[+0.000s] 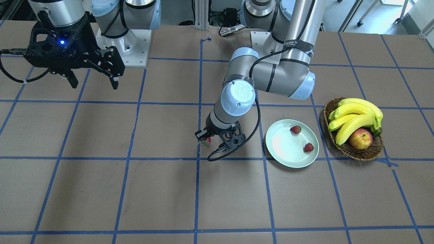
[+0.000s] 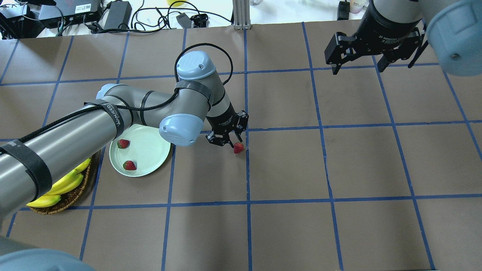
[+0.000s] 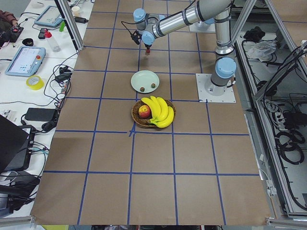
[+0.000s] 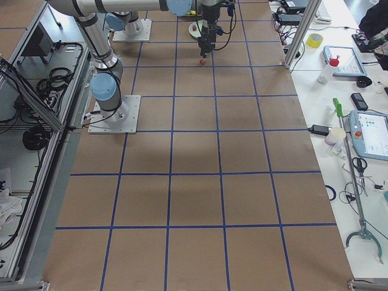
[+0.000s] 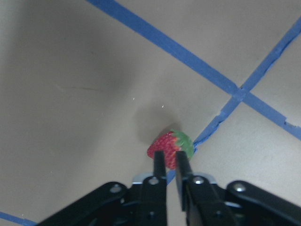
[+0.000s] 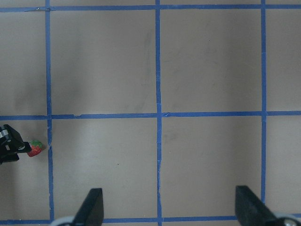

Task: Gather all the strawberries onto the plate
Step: 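Lower the left gripper and close it on the last strawberry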

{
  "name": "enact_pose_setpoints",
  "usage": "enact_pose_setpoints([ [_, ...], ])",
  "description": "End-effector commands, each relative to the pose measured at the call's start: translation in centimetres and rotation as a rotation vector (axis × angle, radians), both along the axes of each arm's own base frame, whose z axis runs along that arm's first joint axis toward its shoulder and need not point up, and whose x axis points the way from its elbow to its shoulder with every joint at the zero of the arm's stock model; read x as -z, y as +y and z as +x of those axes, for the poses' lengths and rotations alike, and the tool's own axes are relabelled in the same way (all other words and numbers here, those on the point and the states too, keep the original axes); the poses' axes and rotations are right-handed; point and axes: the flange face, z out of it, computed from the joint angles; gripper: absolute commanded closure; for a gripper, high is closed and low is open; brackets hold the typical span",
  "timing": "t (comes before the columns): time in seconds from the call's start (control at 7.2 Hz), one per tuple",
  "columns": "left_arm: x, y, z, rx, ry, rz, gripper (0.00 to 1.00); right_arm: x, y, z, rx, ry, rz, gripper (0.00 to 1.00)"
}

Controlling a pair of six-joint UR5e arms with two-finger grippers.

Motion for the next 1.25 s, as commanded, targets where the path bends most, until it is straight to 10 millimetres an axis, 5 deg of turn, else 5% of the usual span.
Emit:
enact_pose_setpoints([
  [0.0,0.0,0.0,-0.1,0.339,0.062,-0.077,0.00,0.0,0.0,0.0,0.000,0.000,0.000,0.00],
  [0.42,2.7,-0.1,1.7,0.612,-0.079,-0.088,0.00,0.0,0.0,0.0,0.000,0.002,0.001,0.00],
  [1.11,3.9,0.2,0.8,0.560,0.013,-0.073,0.08,0.0,0.0,0.0,0.000,0.003,0.001,0.00],
])
